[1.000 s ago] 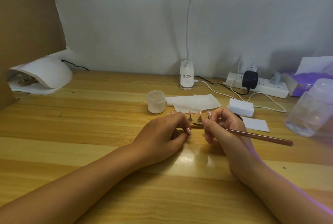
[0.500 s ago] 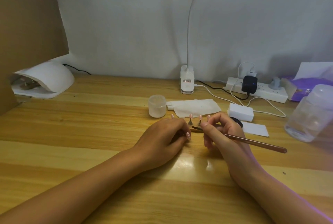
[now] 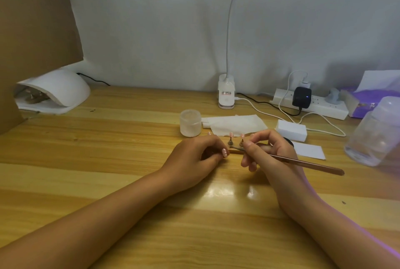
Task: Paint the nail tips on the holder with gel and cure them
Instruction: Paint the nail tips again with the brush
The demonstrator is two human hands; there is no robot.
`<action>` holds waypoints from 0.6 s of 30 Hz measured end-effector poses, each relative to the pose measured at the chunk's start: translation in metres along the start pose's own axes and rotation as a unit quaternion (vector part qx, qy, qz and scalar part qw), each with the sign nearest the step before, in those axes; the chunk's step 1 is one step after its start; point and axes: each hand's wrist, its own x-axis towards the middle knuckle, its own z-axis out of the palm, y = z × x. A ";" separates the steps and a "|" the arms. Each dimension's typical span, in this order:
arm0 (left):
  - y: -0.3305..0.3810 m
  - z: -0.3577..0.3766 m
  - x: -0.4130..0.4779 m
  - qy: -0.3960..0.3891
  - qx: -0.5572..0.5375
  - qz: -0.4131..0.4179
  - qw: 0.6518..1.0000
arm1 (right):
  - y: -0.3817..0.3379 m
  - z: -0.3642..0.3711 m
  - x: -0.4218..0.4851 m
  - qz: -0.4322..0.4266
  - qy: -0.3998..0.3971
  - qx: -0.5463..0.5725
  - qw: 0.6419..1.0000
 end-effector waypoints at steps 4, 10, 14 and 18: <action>0.000 -0.001 0.001 -0.003 -0.003 -0.010 1.000 | 0.002 0.000 0.000 0.009 -0.009 -0.034 0.999; -0.001 0.000 0.001 -0.007 0.003 -0.008 1.000 | 0.000 0.003 -0.001 0.010 -0.012 -0.069 0.998; -0.002 0.000 0.001 -0.005 0.006 0.000 1.000 | -0.001 0.005 -0.002 0.004 -0.025 -0.086 0.996; -0.003 0.001 0.001 -0.005 0.005 -0.005 1.000 | 0.000 0.004 -0.001 0.000 -0.040 -0.098 0.994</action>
